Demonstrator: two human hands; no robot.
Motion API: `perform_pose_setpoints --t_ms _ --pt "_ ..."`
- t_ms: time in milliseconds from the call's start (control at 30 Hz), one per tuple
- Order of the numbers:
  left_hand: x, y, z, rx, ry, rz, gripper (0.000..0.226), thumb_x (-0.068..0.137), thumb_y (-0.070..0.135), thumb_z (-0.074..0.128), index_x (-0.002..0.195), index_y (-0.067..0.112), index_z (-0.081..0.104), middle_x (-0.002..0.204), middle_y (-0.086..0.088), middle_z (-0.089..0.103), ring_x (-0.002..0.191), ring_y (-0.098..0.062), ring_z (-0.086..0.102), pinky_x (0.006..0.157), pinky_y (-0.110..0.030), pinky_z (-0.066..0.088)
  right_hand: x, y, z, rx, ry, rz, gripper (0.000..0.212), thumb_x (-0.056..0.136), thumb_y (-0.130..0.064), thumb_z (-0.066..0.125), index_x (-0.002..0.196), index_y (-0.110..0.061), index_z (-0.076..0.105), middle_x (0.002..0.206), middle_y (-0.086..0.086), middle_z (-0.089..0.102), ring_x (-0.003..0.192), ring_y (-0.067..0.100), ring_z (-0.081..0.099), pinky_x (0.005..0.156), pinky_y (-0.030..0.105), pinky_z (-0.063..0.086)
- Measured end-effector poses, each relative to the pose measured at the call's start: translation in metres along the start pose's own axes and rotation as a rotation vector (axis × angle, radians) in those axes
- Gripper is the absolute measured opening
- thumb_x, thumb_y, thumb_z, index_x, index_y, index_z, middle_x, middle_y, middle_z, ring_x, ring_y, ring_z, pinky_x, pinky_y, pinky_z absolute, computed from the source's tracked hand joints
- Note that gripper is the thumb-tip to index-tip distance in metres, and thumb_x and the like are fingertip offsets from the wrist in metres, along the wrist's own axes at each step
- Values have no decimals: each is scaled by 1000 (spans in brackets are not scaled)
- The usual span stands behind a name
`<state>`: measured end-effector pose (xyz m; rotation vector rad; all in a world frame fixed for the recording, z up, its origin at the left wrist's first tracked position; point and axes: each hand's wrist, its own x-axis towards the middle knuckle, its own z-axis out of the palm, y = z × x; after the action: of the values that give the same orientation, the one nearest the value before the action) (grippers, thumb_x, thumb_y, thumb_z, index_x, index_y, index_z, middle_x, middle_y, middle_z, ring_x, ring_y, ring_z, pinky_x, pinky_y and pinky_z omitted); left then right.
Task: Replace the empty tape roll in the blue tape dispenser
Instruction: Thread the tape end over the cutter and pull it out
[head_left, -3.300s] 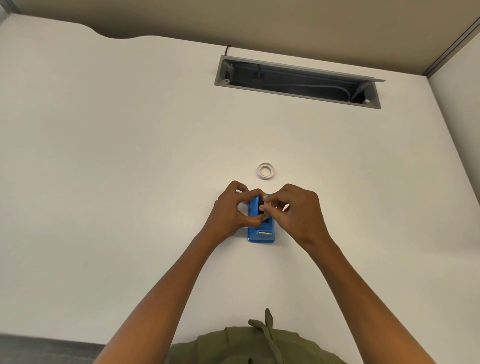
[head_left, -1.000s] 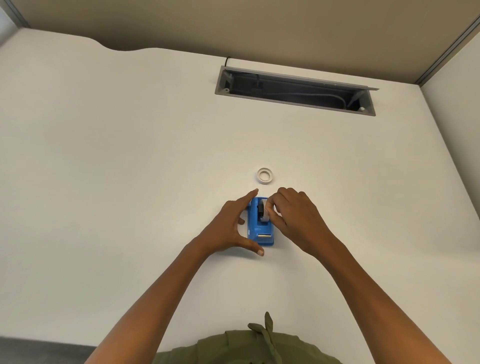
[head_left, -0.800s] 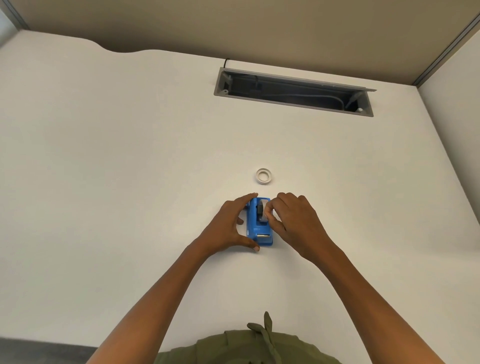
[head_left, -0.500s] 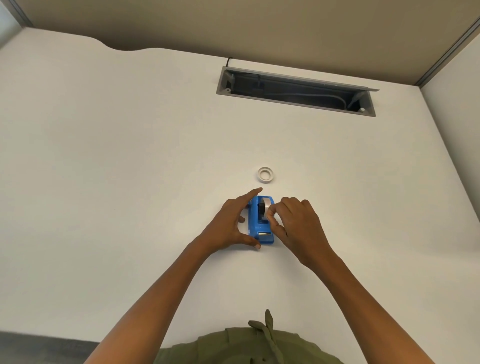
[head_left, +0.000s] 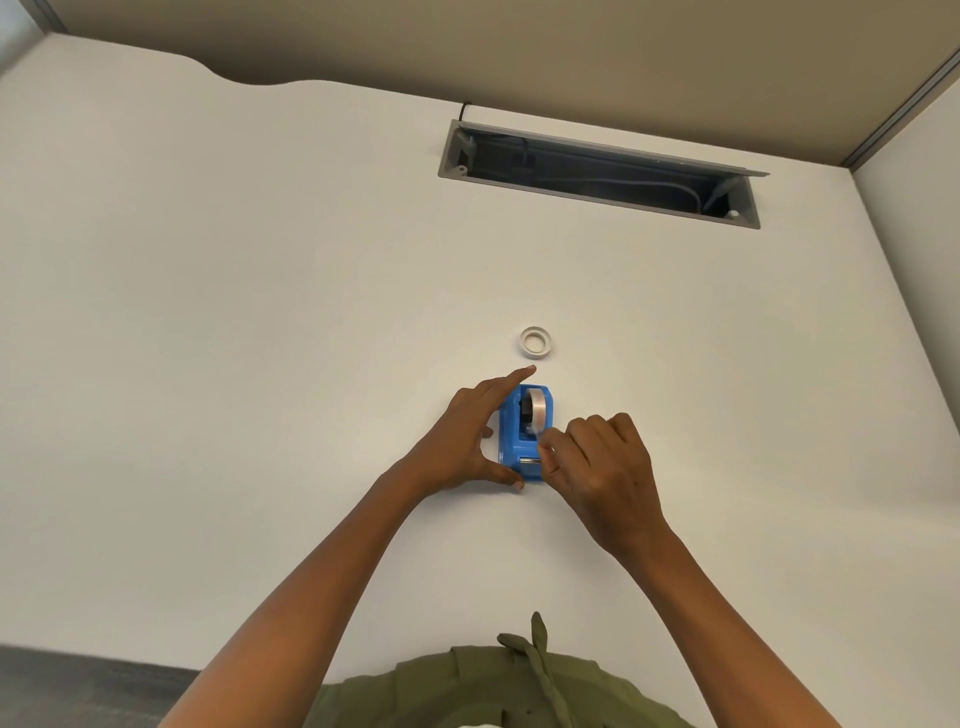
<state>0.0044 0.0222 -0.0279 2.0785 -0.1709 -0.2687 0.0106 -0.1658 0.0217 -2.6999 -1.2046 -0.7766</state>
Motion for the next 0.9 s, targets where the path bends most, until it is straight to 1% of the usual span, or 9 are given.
perform_pose_setpoints --t_ms 67,133,233,300,367,500,633,767,900 --pt "0 -1 0 -4 3 -5 112 53 40 87 129 67 9 124 49 23 112 16 31 78 2 37 -3 -1 0 -14 6 -3 10 82 -9 63 73 -6 61 54 6 47 50 22 40 60 29 21" --pt "-1 -2 1 -6 8 -11 112 53 41 87 129 67 8 124 50 22 110 19 29 77 3 37 -7 -1 1 -28 0 -8 8 80 -10 66 74 -6 64 54 6 49 49 22 43 61 29 22" --pt "-1 -3 1 -4 12 -17 112 52 42 87 126 69 7 123 49 23 110 19 29 76 3 36 -10 -3 1 -33 -13 -11 6 77 -12 70 75 -6 68 55 7 55 50 21 49 64 28 25" --pt "-1 -2 1 3 12 -12 110 53 41 87 125 70 8 123 52 21 111 20 29 76 4 36 -10 -4 1 -26 -8 -7 6 77 -12 70 75 -6 68 55 7 56 50 20 49 65 28 26" --pt "-1 -1 0 14 6 4 108 54 41 86 127 68 11 122 56 19 112 18 29 77 4 35 -10 -5 1 -25 4 -3 6 78 -11 70 75 -6 68 55 7 55 49 20 49 64 29 26" --pt "-1 -1 0 27 -1 31 104 56 41 85 130 63 15 125 54 18 114 13 30 79 2 36 -11 -7 1 -32 19 -7 8 80 -11 66 73 -6 66 54 6 54 48 20 47 64 29 25" --pt "-1 -1 0 12 12 24 106 57 40 86 129 65 13 124 53 19 113 9 33 79 3 35 -13 -10 1 -42 32 -3 9 79 -9 67 70 -7 65 52 5 50 47 21 43 63 30 25" --pt "-1 -3 2 -3 20 5 108 55 42 86 129 65 11 125 48 22 113 14 32 79 3 36 -15 -12 1 -35 48 2 8 79 -9 66 72 -7 66 52 6 51 47 21 44 63 30 26" --pt "-1 -3 2 -3 20 -10 108 55 42 86 127 67 10 124 48 24 110 20 30 78 4 36 -15 -10 1 -35 55 -9 7 78 -10 68 71 -7 67 53 5 52 47 21 44 64 31 26"
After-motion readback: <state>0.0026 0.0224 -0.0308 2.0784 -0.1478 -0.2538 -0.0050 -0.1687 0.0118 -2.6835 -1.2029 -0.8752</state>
